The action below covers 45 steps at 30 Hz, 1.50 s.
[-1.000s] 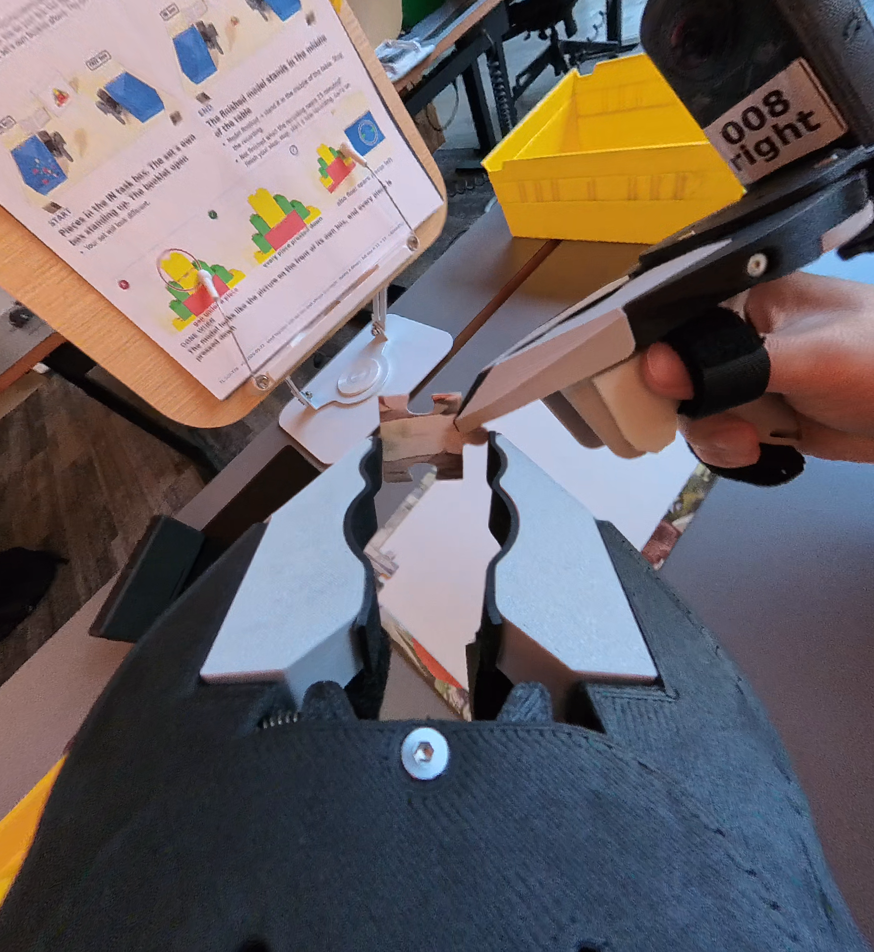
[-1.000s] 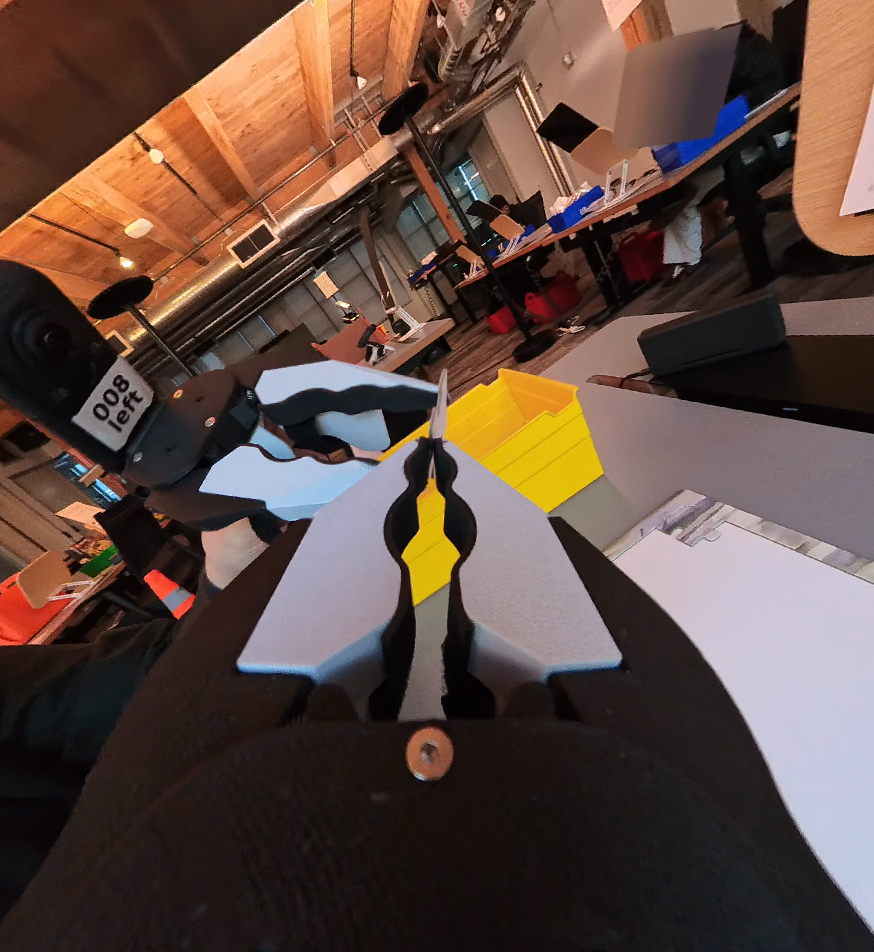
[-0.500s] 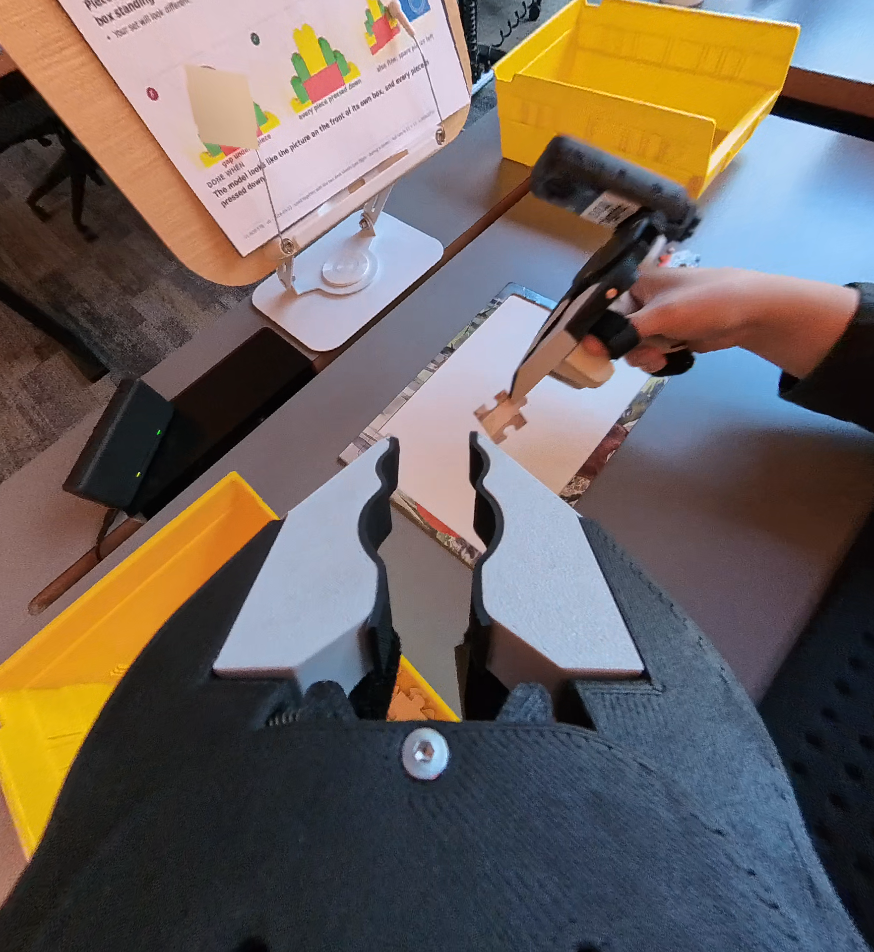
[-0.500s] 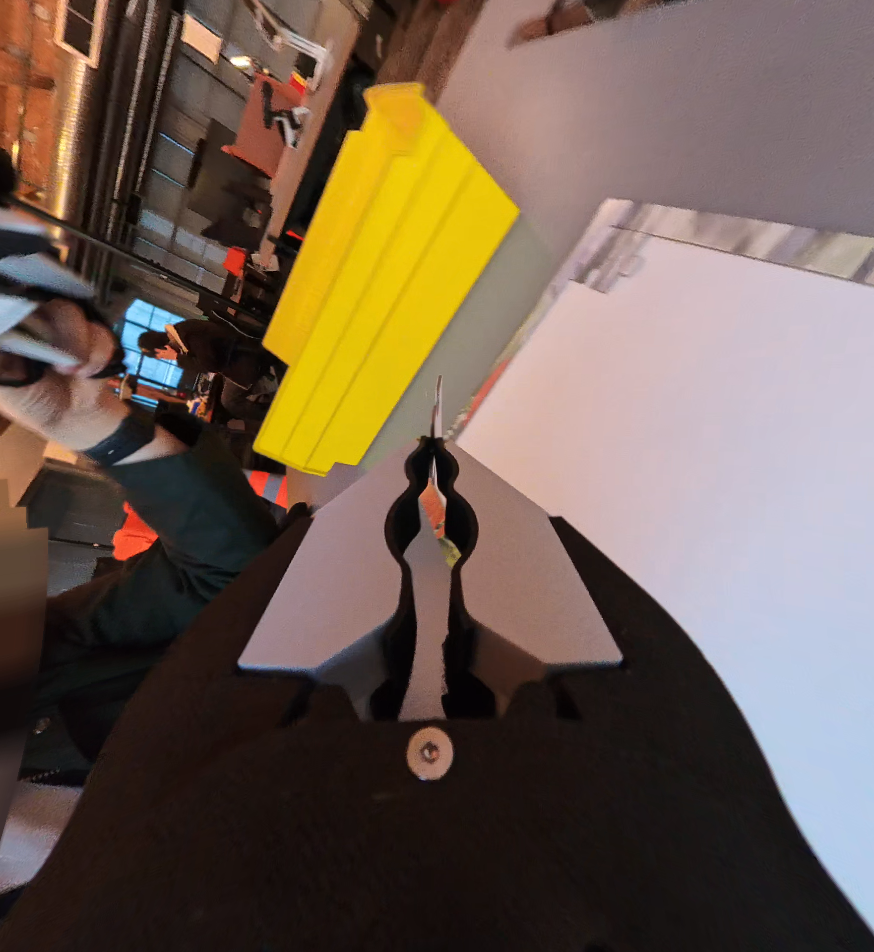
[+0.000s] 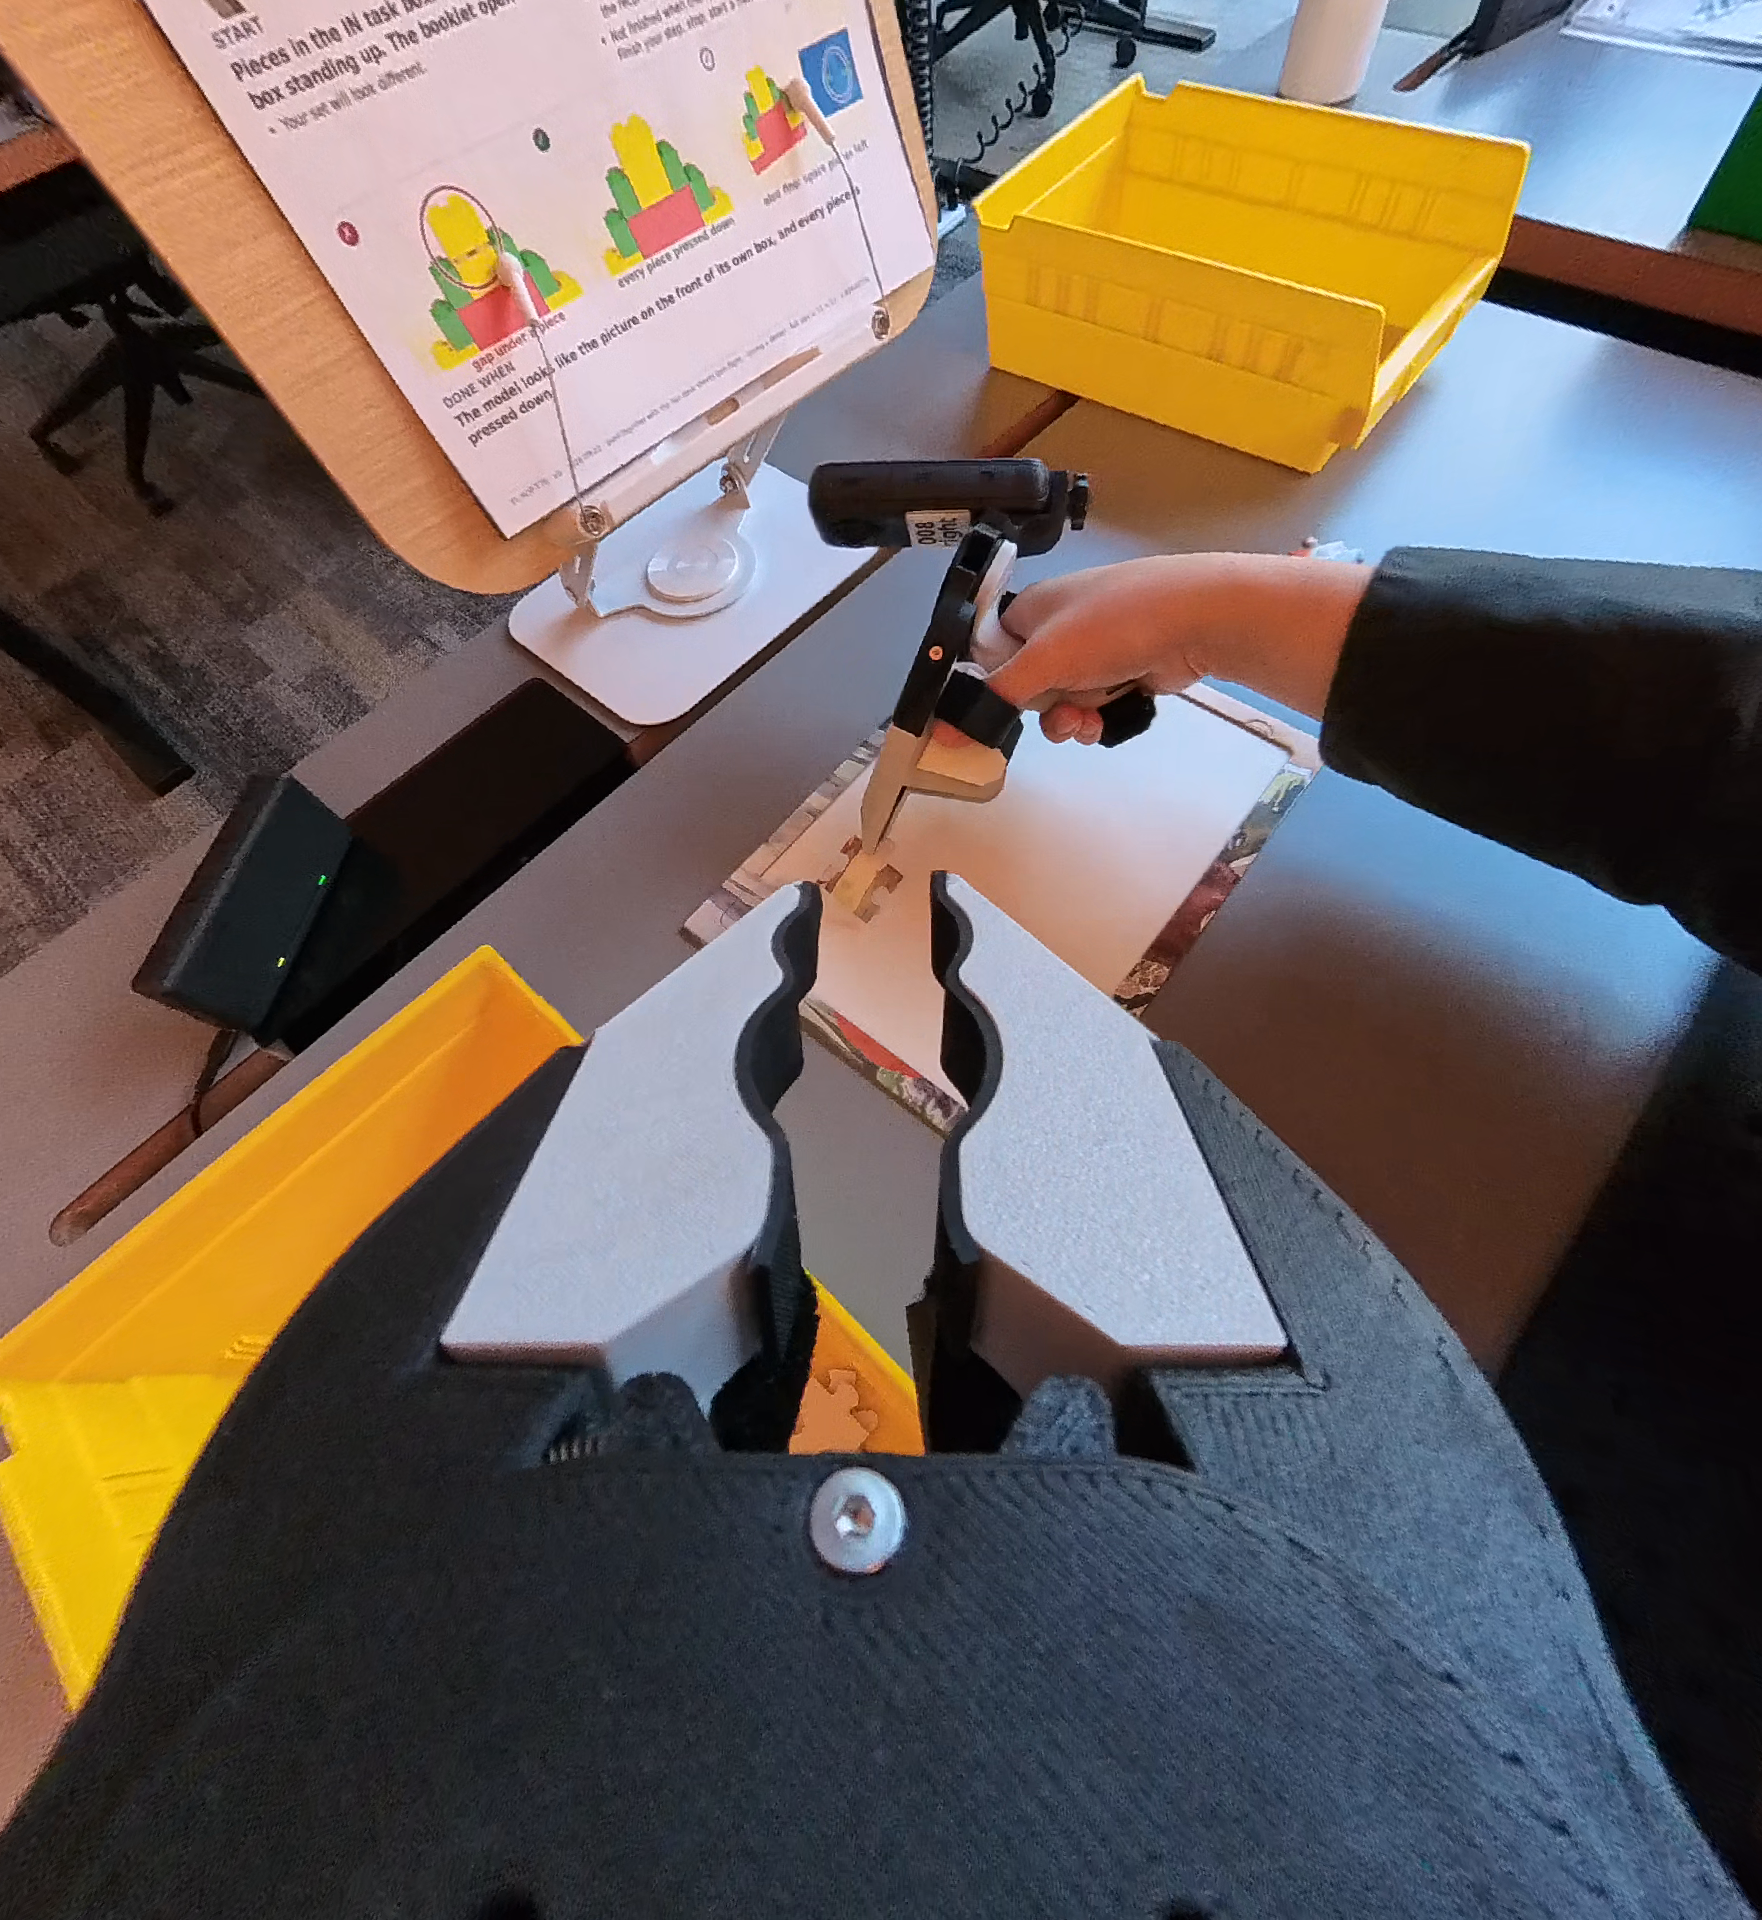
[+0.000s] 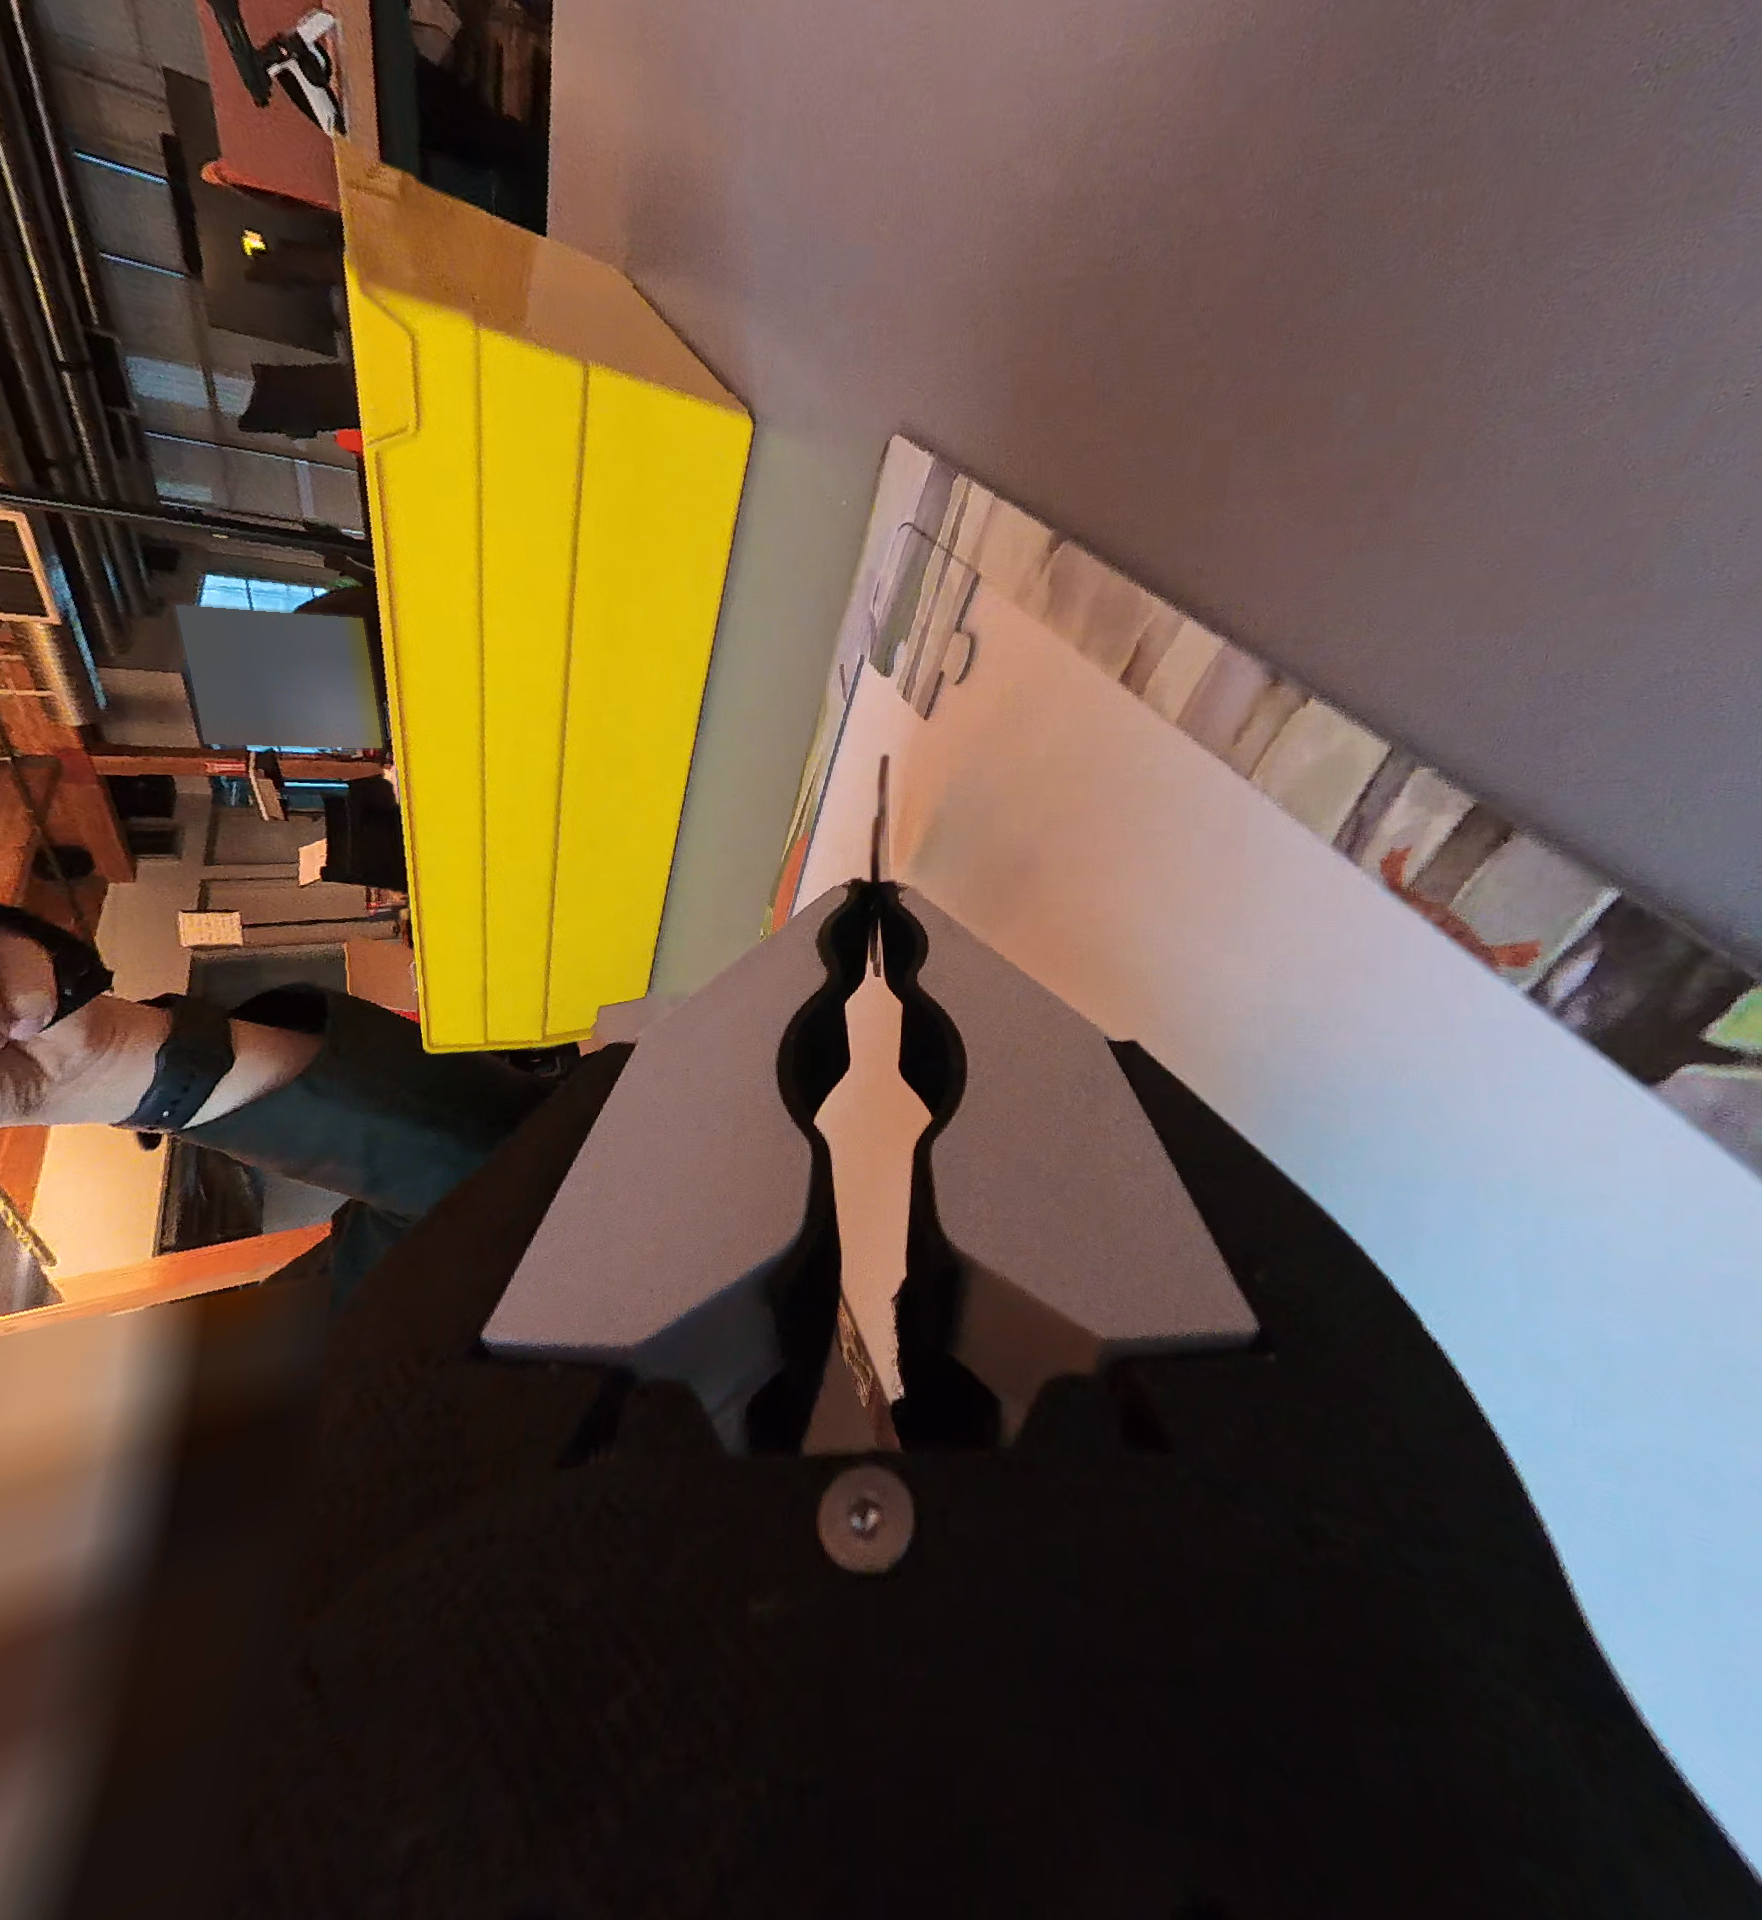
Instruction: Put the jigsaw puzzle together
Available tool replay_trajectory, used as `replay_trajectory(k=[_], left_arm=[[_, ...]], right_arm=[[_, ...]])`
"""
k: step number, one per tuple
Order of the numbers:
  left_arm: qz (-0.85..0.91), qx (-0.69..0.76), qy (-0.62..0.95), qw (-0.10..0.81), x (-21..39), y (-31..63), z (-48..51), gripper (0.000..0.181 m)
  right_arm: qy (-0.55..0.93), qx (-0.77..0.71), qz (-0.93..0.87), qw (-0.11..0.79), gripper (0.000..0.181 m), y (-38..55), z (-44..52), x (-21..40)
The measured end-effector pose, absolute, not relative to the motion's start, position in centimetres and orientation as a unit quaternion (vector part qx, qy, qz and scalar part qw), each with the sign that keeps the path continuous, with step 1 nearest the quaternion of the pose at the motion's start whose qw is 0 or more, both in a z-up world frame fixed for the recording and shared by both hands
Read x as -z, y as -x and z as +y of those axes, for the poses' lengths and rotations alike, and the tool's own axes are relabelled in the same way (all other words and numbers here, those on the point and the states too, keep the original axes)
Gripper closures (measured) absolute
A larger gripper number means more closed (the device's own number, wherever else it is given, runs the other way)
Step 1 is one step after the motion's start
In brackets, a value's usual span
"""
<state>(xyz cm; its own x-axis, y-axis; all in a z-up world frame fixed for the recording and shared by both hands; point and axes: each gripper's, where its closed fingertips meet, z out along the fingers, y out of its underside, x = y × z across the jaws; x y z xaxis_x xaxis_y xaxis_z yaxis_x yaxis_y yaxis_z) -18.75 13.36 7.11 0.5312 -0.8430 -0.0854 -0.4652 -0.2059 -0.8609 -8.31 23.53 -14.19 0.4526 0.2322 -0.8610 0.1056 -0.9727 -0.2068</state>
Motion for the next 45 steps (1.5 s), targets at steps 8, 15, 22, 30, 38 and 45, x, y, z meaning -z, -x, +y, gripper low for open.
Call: replay_trajectory(k=[8, 15, 22, 30, 38, 45], left_arm=[[0.407, 0.26, 0.753, 0.447, -7.3, 18.9, 13.9, 0.157], [0.304, 0.452, 0.739, 0.396, -7.5, 16.0, 15.9, 0.146], [0.243, 0.595, 0.692, 0.328, -7.4, 13.0, 15.3, 0.139], [0.234, 0.61, 0.69, 0.313, -5.2, 9.5, 15.4, 0.142], [0.262, 0.654, 0.638, 0.31, -7.0, 9.0, 13.9, 0.162], [0.27, 0.657, 0.633, 0.307, -6.9, 8.5, 13.6, 0.166]], right_arm=[[0.786, -0.6, -0.057, 0.137, 0.18, 8.8, 24.2, 10.4], [0.572, -0.759, 0.022, 0.311, 0.181, 8.4, 19.9, -0.5], [0.446, -0.807, 0.052, 0.384, 0.181, 6.7, 17.1, -5.1], [0.429, -0.792, 0.02, 0.433, 0.181, 6.7, 15.8, -7.3], [0.452, -0.736, -0.035, 0.502, 0.181, 7.6, 14.7, -8.5], [0.462, -0.738, -0.031, 0.492, 0.181, 8.6, 14.7, -7.6]])
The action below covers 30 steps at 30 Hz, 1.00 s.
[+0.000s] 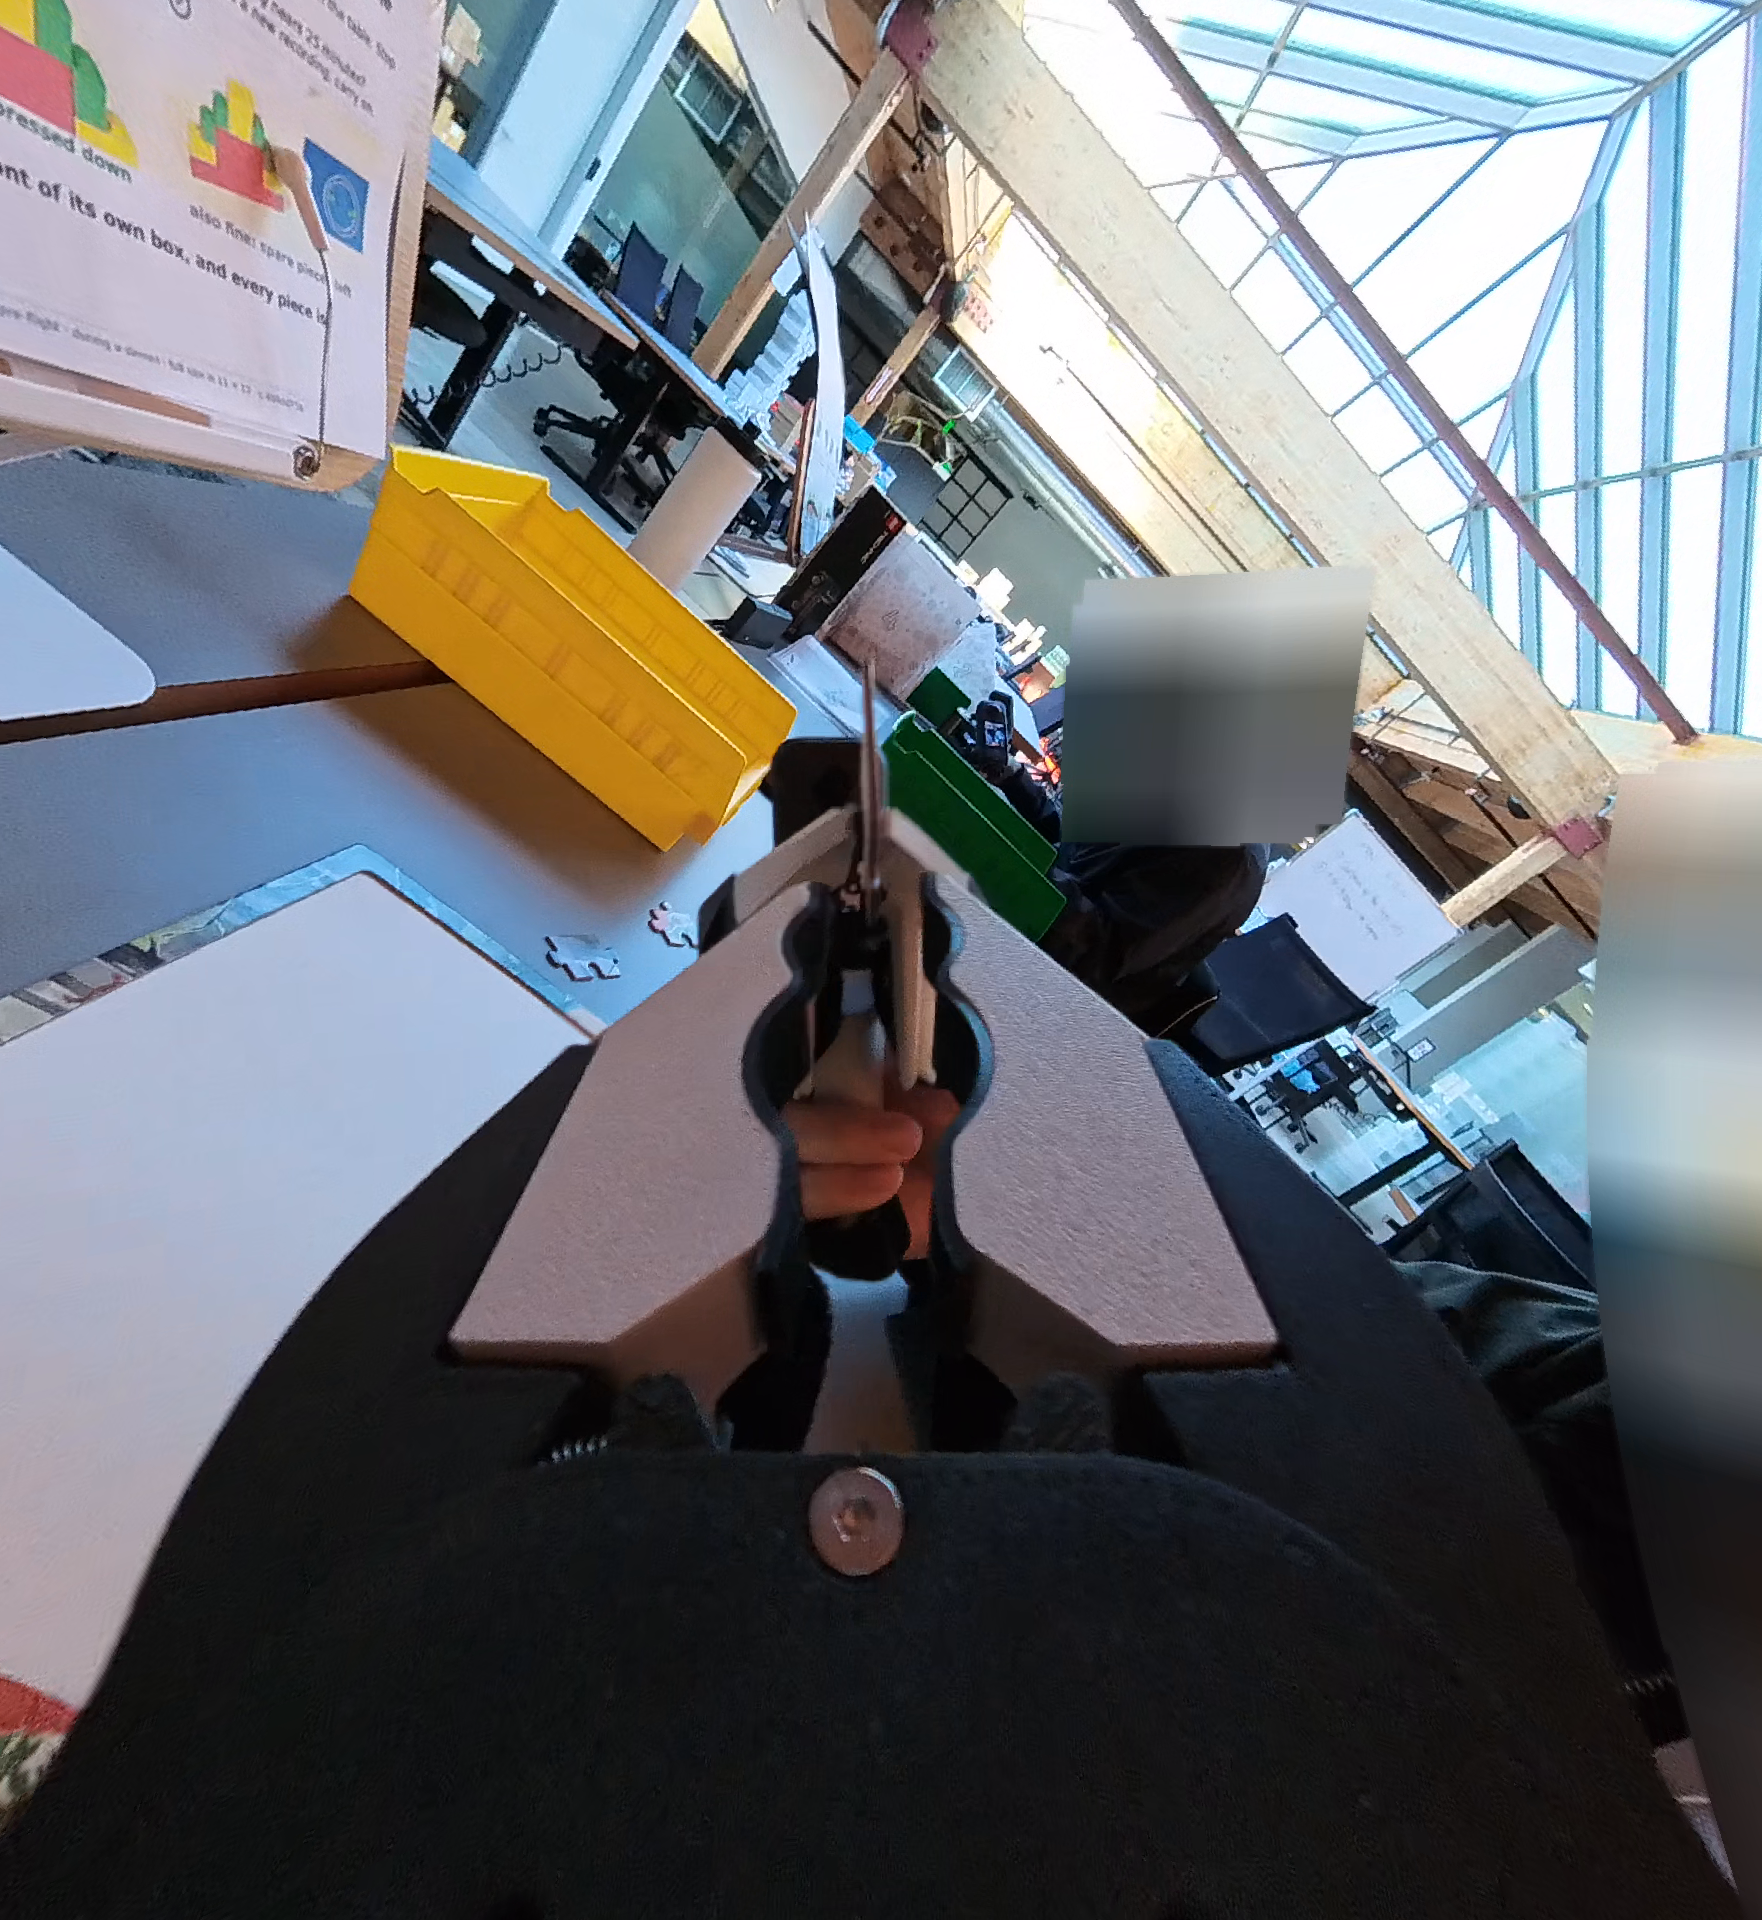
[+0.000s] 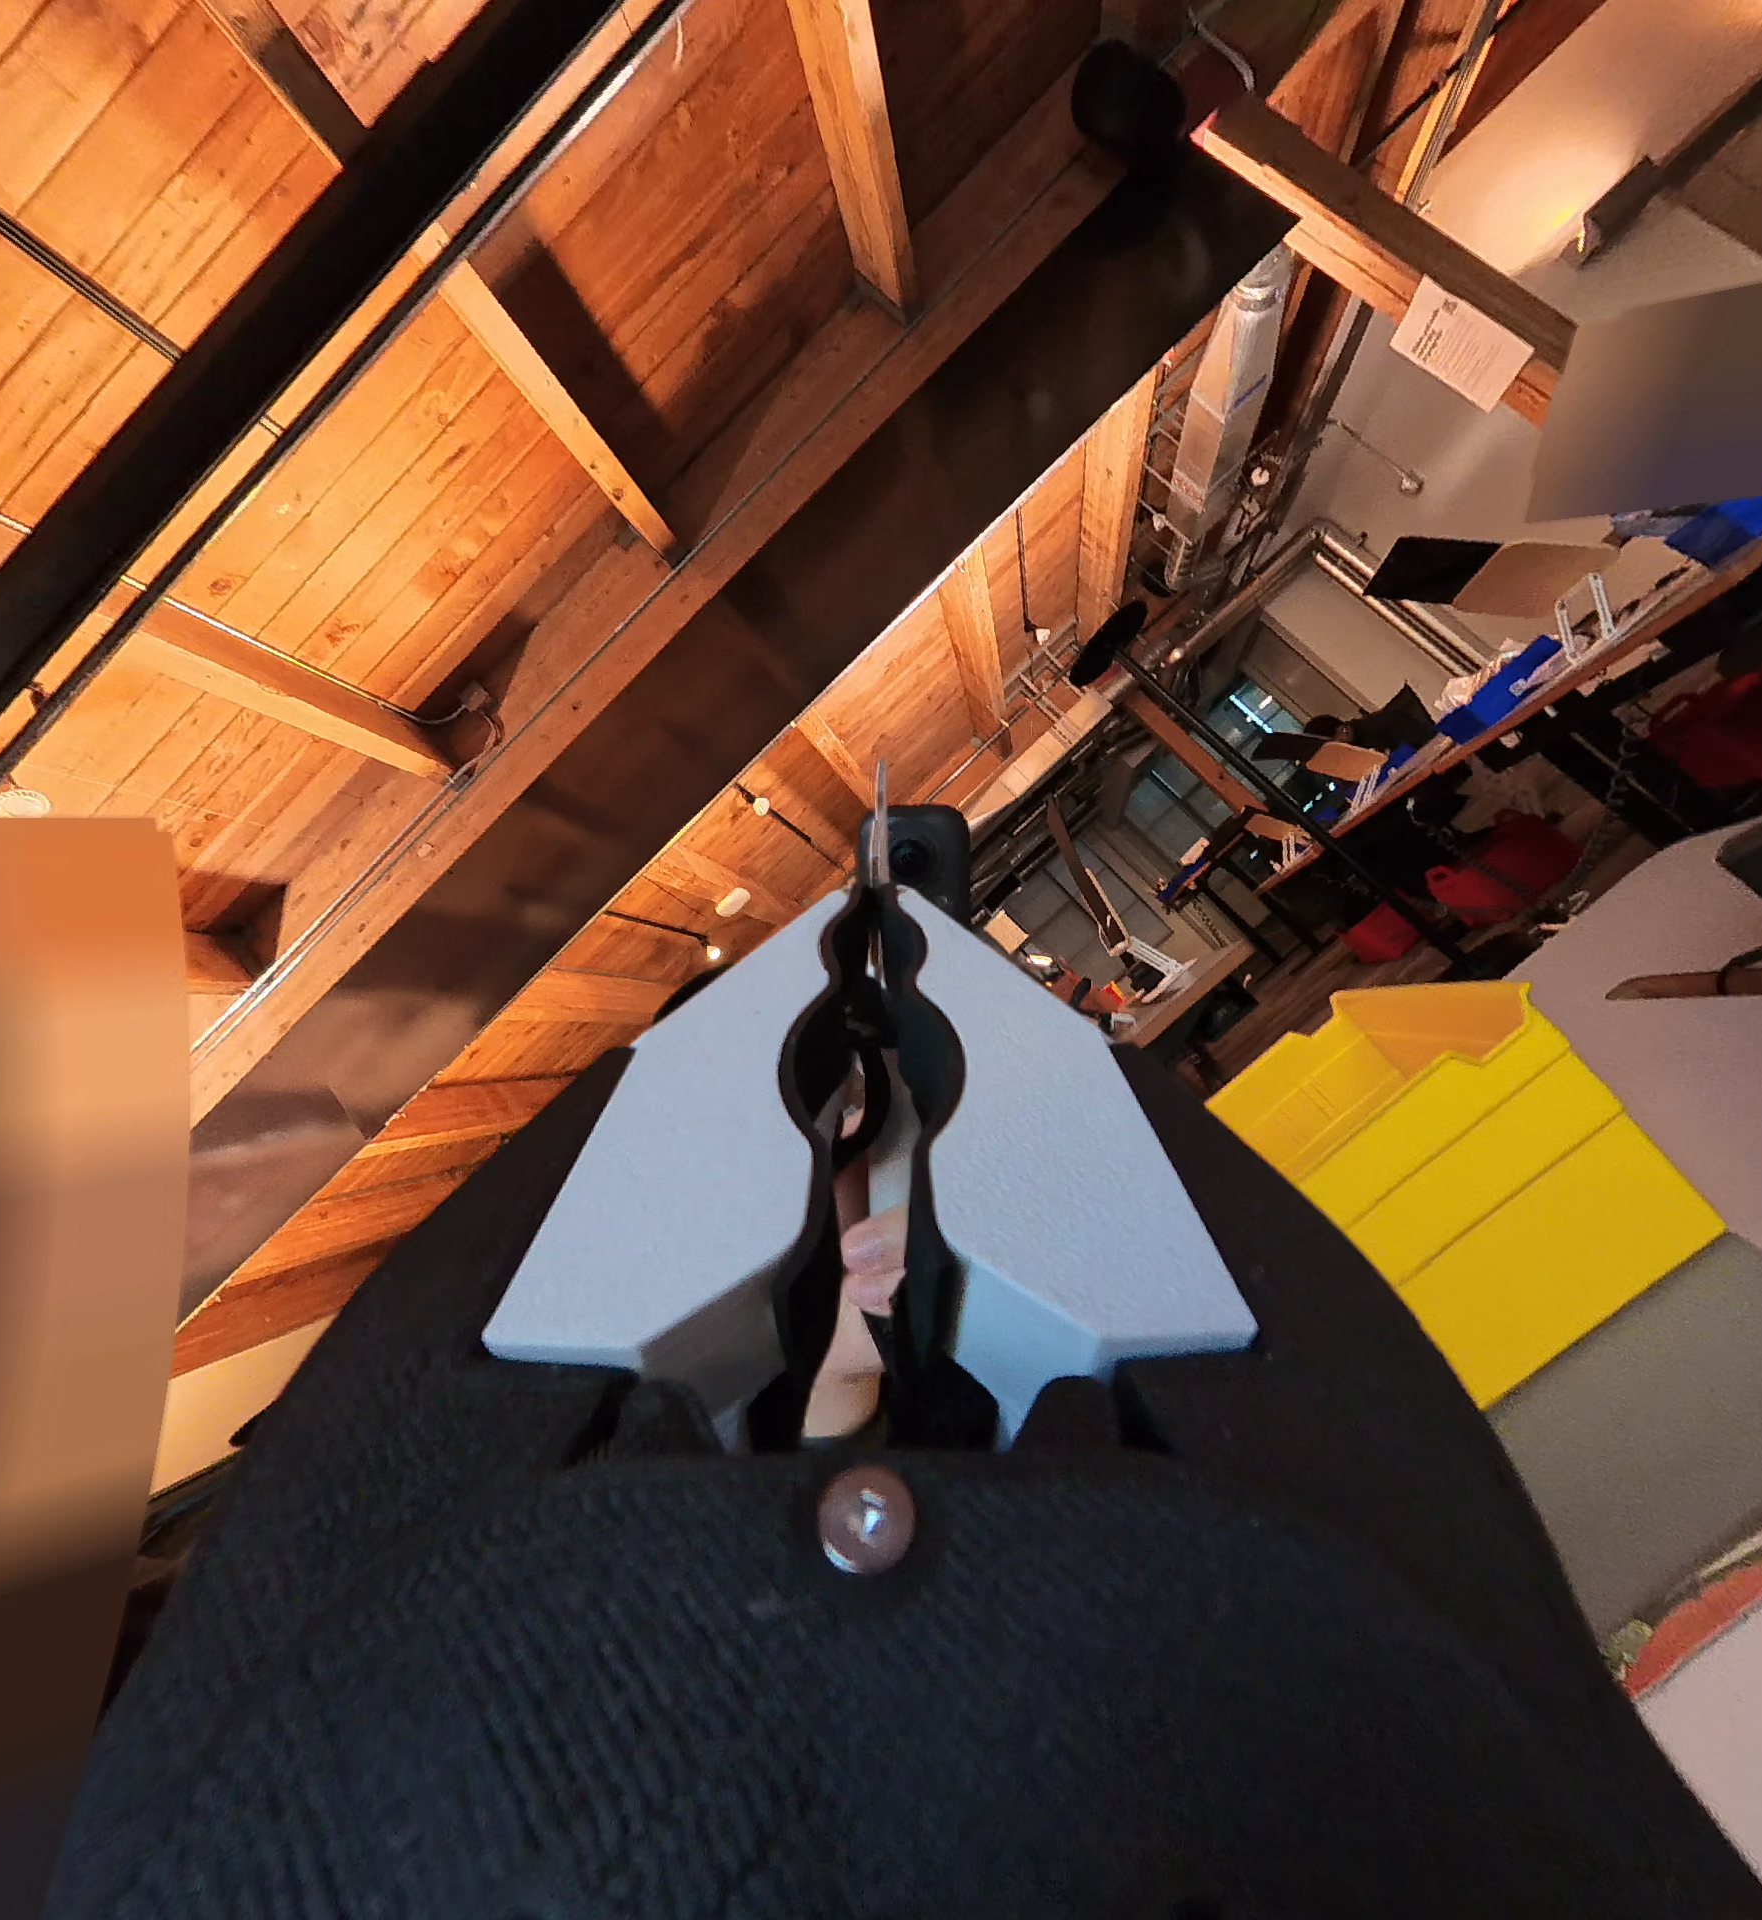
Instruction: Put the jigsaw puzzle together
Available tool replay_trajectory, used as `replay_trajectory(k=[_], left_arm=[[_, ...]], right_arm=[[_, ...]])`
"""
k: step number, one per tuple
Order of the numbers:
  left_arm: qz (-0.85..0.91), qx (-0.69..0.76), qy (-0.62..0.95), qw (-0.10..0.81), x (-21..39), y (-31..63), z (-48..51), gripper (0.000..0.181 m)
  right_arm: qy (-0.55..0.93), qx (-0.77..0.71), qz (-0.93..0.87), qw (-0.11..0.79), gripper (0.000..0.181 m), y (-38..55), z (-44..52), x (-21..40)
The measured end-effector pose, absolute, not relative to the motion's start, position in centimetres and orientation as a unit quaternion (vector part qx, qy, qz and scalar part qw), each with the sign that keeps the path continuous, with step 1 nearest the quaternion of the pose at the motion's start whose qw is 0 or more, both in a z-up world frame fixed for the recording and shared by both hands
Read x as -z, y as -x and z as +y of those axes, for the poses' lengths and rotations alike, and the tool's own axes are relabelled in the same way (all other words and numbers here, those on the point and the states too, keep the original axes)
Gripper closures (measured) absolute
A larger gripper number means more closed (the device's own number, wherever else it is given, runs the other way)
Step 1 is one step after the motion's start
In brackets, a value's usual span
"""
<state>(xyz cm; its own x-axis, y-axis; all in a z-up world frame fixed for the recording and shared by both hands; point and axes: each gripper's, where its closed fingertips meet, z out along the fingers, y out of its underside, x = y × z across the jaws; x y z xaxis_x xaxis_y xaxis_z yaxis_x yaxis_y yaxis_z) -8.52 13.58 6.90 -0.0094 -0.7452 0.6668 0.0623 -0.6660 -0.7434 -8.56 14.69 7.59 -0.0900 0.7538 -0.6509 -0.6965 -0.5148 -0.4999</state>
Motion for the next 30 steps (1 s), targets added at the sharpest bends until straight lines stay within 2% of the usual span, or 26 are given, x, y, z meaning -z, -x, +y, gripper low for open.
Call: replay_trajectory(k=[3, 9, 11, 13, 15, 17, 19, 23, 26, 29, 30], left_arm=[[0.259, 0.659, 0.633, 0.312, -6.9, 9.0, 14.0, 0.181], [0.287, 0.634, 0.658, 0.286, -6.2, 9.9, 13.7, 0.181], [0.304, 0.605, 0.685, 0.269, -5.2, 10.6, 13.7, 0.181], [0.32, 0.584, 0.707, 0.239, -4.0, 11.4, 13.4, 0.181], [0.336, 0.575, 0.72, 0.199, -2.9, 11.9, 12.6, 0.181], [0.357, 0.562, 0.728, 0.164, -1.8, 12.2, 11.8, 0.181], [0.374, 0.546, 0.736, 0.14, -0.8, 12.3, 11.1, 0.181], [0.397, 0.512, 0.751, 0.13, 0.4, 12.3, 10.7, 0.181], [0.404, 0.505, 0.752, 0.126, 0.7, 12.0, 10.5, 0.181], [0.409, 0.504, 0.751, 0.122, 0.8, 11.8, 10.3, 0.181], [0.409, 0.506, 0.75, 0.123, 0.7, 11.8, 10.3, 0.181]], right_arm=[[0.467, -0.736, -0.038, 0.489, 0.181, 9.3, 14.5, -7.2], [0.5, -0.681, -0.138, 0.517, 0.176, 10.2, 13.9, -6.6], [0.536, -0.578, -0.248, 0.564, 0.155, 10.3, 13.9, -5.6], [0.555, -0.408, -0.372, 0.622, 0.132, 9.9, 14.0, -4.2], [0.553, -0.232, -0.478, 0.642, 0.125, 9.4, 13.8, -2.4], [0.518, -0.108, -0.542, 0.653, 0.129, 9.5, 13.3, -1.6], [0.495, -0.057, -0.568, 0.655, 0.139, 10.1, 12.8, -1.3], [0.502, -0.074, -0.594, 0.625, 0.13, 11.5, 11.8, -0.3], [0.5, -0.05, -0.6, 0.622, 0.135, 11.6, 11.8, -0.2], [0.498, -0.034, -0.608, 0.617, 0.15, 11.7, 11.8, -0.2], [0.497, -0.026, -0.608, 0.619, 0.15, 11.6, 11.8, -0.2]])
